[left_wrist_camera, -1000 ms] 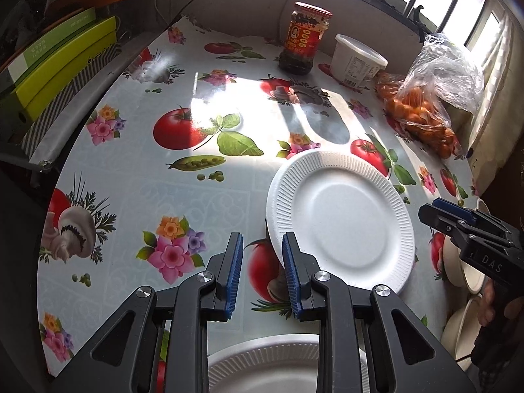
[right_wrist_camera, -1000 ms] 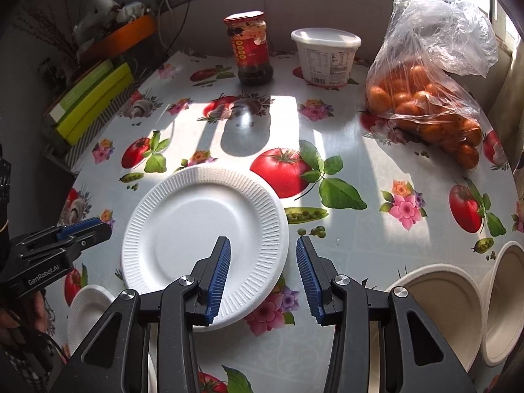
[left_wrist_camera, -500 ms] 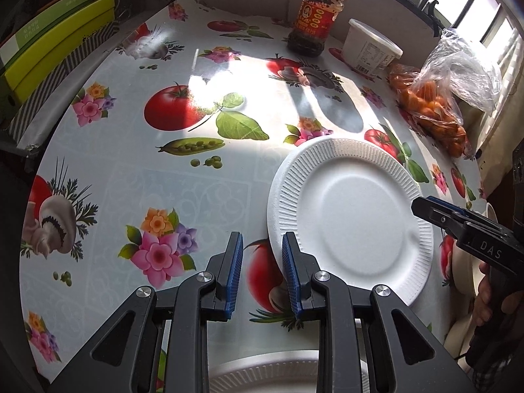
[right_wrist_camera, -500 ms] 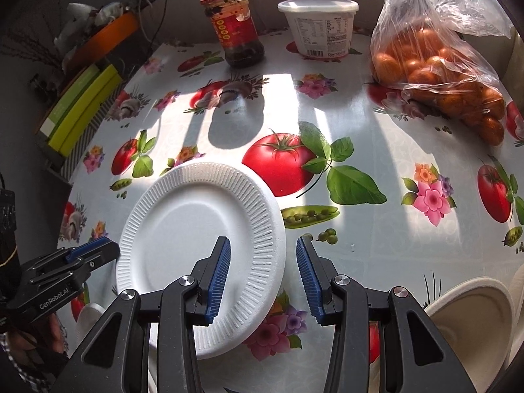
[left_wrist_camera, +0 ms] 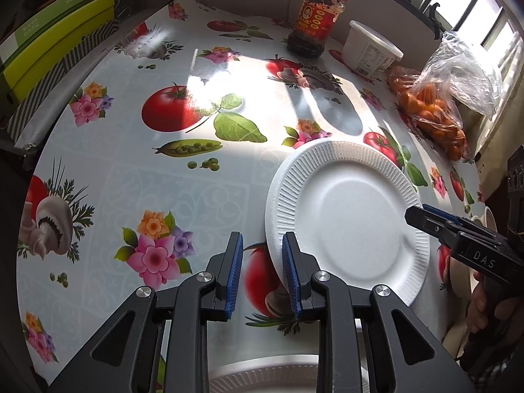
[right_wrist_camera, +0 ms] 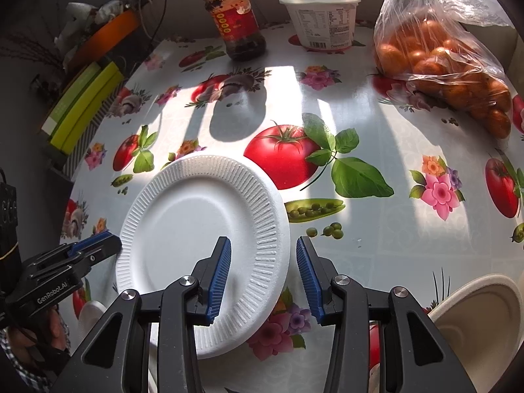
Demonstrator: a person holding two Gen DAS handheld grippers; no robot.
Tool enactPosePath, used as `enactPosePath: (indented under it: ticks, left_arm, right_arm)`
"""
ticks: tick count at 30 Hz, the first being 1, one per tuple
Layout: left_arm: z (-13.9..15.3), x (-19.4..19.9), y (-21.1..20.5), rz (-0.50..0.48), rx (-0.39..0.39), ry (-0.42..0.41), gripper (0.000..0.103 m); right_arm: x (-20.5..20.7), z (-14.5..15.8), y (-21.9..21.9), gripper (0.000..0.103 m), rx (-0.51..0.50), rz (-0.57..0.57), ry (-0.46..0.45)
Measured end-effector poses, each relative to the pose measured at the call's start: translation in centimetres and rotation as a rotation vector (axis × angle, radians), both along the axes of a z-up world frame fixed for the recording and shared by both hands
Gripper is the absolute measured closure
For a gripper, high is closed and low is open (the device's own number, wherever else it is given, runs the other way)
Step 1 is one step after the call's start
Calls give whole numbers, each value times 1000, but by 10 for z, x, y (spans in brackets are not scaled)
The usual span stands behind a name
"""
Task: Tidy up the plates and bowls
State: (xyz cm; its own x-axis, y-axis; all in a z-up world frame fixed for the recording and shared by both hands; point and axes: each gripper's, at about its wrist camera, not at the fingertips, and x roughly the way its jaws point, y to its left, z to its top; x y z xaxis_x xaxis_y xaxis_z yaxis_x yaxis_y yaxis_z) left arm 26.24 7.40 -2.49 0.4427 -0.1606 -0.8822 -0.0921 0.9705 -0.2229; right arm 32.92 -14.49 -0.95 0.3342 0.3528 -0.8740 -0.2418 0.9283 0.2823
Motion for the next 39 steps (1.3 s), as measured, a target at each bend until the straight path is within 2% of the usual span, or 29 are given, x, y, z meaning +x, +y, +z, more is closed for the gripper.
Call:
enactPosePath:
  ticks: [11, 35, 39]
  left_arm:
    - [-2, 0, 0, 5, -3, 1, 77]
    - [1, -3, -4, 3, 2, -24, 80]
    - [-2, -2, 1, 7, -38, -11, 80]
  right_arm:
    - [-1, -3, -1, 78, -4, 1, 5]
    - [-3, -3, -1, 78, 1, 5, 6]
    - [-3, -3, -1, 78, 2, 6, 6]
